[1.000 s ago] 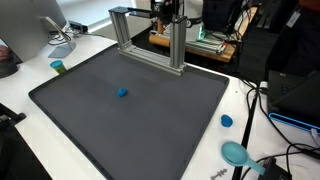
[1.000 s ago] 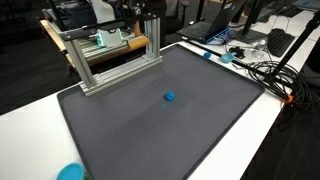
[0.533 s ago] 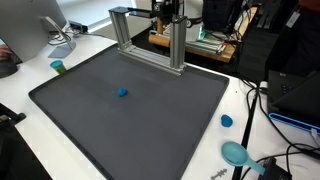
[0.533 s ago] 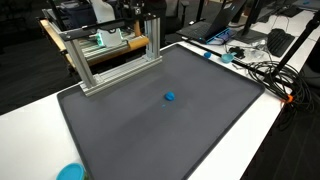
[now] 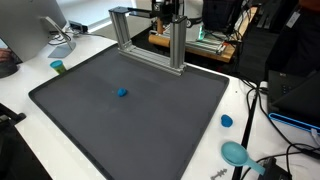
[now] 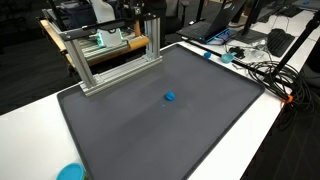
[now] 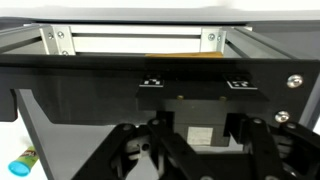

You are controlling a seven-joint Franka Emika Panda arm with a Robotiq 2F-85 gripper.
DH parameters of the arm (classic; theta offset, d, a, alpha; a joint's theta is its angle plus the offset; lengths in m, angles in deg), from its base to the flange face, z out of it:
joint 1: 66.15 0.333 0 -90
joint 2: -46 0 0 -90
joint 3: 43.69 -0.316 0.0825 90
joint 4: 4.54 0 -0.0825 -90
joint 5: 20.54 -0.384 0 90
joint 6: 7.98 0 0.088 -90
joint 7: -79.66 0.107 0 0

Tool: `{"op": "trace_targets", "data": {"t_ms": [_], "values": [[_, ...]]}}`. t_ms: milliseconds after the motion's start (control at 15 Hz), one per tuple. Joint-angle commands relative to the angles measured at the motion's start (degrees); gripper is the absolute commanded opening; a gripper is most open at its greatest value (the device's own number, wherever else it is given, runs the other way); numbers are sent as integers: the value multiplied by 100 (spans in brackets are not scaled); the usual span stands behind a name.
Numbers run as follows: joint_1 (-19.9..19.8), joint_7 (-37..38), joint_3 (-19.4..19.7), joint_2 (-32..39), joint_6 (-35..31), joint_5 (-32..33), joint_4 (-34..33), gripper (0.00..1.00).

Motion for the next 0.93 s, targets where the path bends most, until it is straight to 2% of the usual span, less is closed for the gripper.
{"op": "trace_targets", "data": {"t_ms": [0, 133, 267, 400, 867], "values": [[17, -85, 138, -206, 254, 4, -4, 54], [24, -97, 157, -249, 289, -9, 2, 51], [32, -100, 166, -250, 317, -14, -2, 56], [46, -67, 156, -233, 302, -35, 0, 33], [47, 61, 78, -134, 125, -36, -6, 33]]}}
